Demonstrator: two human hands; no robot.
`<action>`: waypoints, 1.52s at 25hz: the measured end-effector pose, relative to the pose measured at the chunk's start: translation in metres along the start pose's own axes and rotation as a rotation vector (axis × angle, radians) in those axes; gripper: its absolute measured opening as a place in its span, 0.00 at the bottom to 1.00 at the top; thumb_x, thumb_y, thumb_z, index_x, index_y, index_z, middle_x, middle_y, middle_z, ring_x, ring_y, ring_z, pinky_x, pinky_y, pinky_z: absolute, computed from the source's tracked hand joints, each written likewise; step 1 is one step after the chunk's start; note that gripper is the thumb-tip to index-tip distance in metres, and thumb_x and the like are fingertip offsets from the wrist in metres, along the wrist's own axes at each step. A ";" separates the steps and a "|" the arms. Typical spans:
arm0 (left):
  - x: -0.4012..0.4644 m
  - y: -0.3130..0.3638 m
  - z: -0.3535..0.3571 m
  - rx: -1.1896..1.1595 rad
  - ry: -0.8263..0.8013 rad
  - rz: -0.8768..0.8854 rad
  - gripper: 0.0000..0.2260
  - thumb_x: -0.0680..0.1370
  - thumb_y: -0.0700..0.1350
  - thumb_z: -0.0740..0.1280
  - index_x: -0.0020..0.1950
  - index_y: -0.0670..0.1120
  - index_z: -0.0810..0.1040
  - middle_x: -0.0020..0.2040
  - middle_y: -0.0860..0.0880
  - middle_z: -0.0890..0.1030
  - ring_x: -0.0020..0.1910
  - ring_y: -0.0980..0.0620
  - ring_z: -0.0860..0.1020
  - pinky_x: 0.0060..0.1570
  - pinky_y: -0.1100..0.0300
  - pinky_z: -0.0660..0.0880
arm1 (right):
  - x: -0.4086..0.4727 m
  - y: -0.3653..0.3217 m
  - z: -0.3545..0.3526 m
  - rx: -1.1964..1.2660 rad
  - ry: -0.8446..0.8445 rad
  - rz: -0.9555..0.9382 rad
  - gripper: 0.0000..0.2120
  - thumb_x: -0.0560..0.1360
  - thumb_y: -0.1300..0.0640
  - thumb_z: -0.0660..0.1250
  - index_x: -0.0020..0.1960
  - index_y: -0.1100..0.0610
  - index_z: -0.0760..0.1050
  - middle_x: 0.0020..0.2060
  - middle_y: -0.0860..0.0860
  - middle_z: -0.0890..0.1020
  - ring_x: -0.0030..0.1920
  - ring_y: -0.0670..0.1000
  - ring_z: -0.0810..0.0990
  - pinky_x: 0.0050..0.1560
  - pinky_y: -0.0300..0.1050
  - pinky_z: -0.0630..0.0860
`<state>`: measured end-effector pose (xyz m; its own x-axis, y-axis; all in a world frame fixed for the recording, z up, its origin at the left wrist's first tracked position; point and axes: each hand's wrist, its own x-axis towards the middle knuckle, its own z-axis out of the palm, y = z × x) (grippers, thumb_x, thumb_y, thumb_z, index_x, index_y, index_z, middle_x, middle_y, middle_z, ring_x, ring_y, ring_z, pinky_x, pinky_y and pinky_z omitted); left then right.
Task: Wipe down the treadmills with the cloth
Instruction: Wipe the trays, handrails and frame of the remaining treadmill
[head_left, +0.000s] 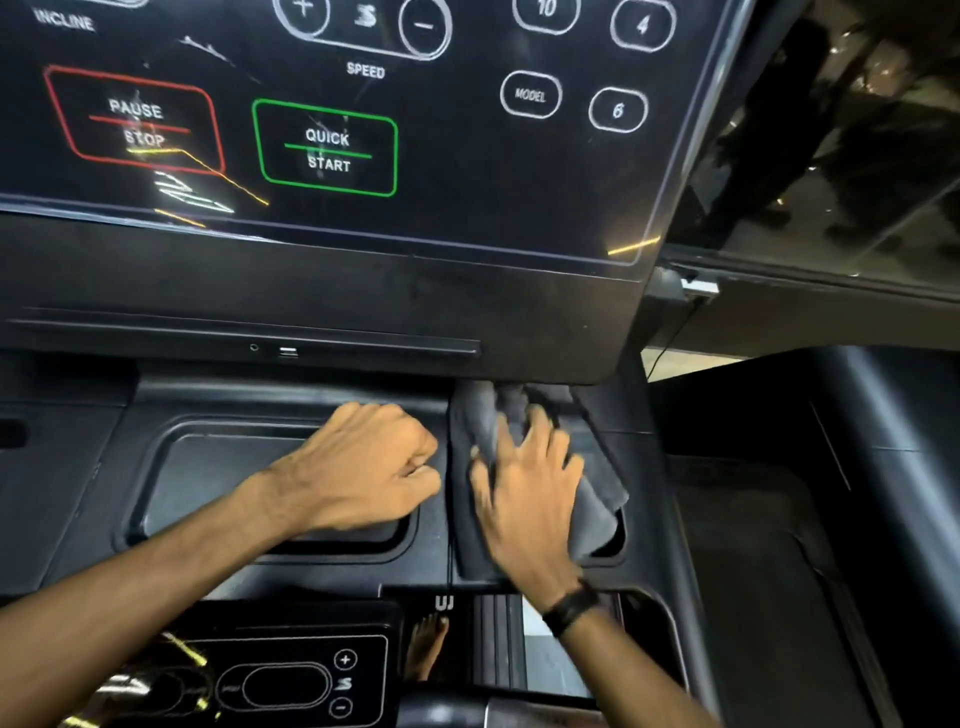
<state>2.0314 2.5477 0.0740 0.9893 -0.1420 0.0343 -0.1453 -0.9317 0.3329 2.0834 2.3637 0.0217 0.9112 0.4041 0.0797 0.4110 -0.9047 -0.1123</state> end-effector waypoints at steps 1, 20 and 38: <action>0.002 0.001 0.000 0.001 0.009 0.012 0.15 0.64 0.56 0.50 0.30 0.44 0.60 0.26 0.48 0.67 0.29 0.48 0.64 0.29 0.60 0.54 | -0.020 0.006 -0.002 -0.013 -0.020 -0.031 0.26 0.76 0.43 0.54 0.71 0.52 0.71 0.68 0.61 0.71 0.57 0.62 0.73 0.50 0.58 0.72; 0.022 0.042 0.076 0.178 -0.020 0.424 0.10 0.70 0.50 0.63 0.31 0.49 0.71 0.28 0.52 0.73 0.25 0.51 0.71 0.31 0.59 0.71 | -0.079 0.129 -0.007 -0.048 -0.129 0.661 0.34 0.79 0.34 0.45 0.76 0.53 0.64 0.67 0.58 0.70 0.64 0.62 0.69 0.60 0.63 0.69; 0.025 0.035 0.086 0.082 0.099 0.416 0.12 0.69 0.47 0.62 0.27 0.49 0.65 0.24 0.53 0.67 0.23 0.52 0.66 0.32 0.63 0.61 | 0.044 0.167 0.007 0.537 -0.156 0.696 0.33 0.80 0.34 0.53 0.75 0.55 0.66 0.68 0.63 0.74 0.67 0.66 0.73 0.66 0.57 0.69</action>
<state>2.0493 2.4825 0.0054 0.8424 -0.4820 0.2410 -0.5286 -0.8259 0.1961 2.1920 2.2313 -0.0002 0.9363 -0.1636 -0.3108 -0.3149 -0.7829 -0.5366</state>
